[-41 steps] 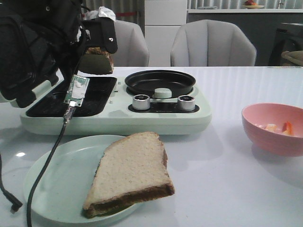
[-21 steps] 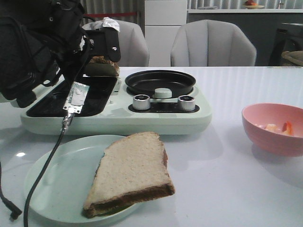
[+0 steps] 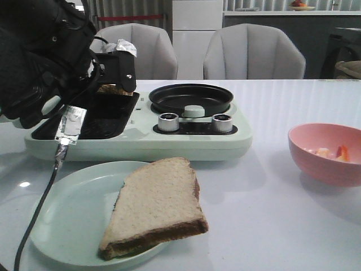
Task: Make breakfast with bread and shrimp
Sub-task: 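Lower the bread onto the farther waffle plate and open the left gripper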
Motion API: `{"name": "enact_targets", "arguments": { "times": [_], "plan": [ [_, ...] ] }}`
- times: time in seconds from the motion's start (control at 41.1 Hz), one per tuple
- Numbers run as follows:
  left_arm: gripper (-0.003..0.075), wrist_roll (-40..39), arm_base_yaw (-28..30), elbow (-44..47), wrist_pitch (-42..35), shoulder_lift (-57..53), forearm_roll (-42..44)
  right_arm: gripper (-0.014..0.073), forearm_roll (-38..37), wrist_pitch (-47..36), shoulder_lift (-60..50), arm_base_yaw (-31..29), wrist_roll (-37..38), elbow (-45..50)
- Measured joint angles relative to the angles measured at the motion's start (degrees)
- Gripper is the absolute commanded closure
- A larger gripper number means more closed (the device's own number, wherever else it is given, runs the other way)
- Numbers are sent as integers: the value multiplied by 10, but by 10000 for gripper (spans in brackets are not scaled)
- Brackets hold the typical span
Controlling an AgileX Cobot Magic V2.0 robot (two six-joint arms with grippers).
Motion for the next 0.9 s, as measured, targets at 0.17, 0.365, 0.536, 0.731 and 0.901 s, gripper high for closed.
{"name": "enact_targets", "arguments": {
  "times": [0.17,0.365,0.536,0.731,0.901],
  "plan": [
    [304,0,0,0,2,0,0,78,0,0,0,0,0,0],
    [200,0,0,0,2,0,-2,78,0,0,0,0,0,0],
    [197,5,0,0,2,-11,-28,78,0,0,0,0,0,0],
    [197,111,0,1,-6,-49,-174,78,0,0,0,0,0,0],
    [197,200,-11,2,36,-98,-317,78,0,0,0,0,0,0]
  ]
}}
